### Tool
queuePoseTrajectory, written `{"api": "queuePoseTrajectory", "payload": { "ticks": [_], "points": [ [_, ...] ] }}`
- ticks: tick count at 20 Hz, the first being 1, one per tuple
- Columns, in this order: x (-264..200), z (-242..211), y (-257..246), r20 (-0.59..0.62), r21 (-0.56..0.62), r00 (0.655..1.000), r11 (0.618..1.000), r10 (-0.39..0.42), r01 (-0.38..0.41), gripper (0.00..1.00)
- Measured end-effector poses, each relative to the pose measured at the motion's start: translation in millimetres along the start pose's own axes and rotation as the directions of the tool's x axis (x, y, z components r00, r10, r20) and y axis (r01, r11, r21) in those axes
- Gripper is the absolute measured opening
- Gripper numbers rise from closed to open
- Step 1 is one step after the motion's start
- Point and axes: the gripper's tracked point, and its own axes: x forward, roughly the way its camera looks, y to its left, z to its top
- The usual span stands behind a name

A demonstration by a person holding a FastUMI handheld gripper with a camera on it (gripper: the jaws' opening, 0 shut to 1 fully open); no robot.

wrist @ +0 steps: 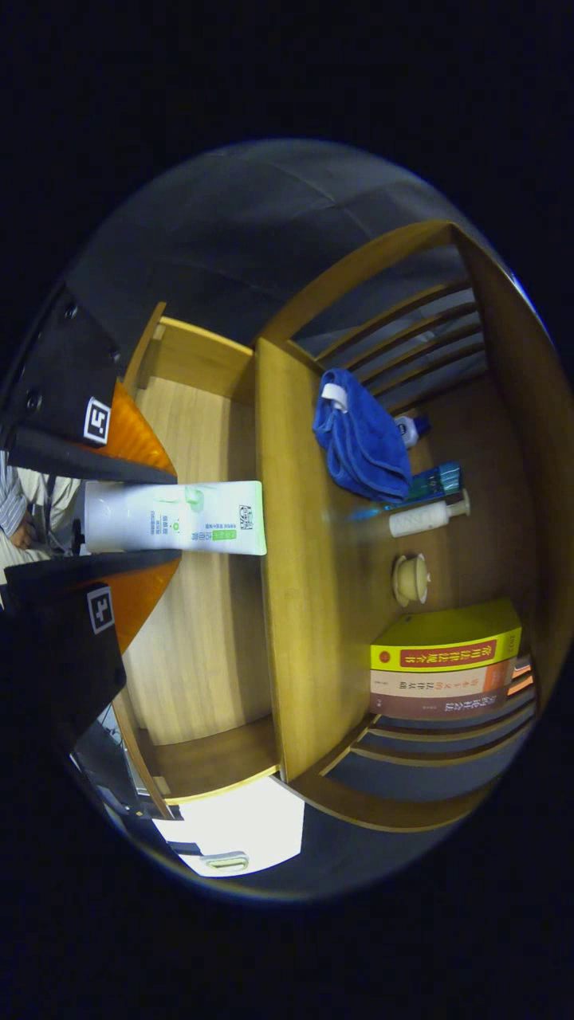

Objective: Pull open the drawer, take out the items inside it, and place them on the countertop above the cabinet.

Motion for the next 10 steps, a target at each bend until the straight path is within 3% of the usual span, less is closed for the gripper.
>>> {"api": "queuePoseTrajectory", "payload": {
  "ticks": [6,10],
  "points": [
    [41.1,92.1,-8.6,0.142,0.014,0.988,0.998,-0.066,0.065,0.51],
    [89.8,113.1,-20.7,0.098,0.046,0.988,0.992,-0.123,0.118,0.51]
  ]
}}
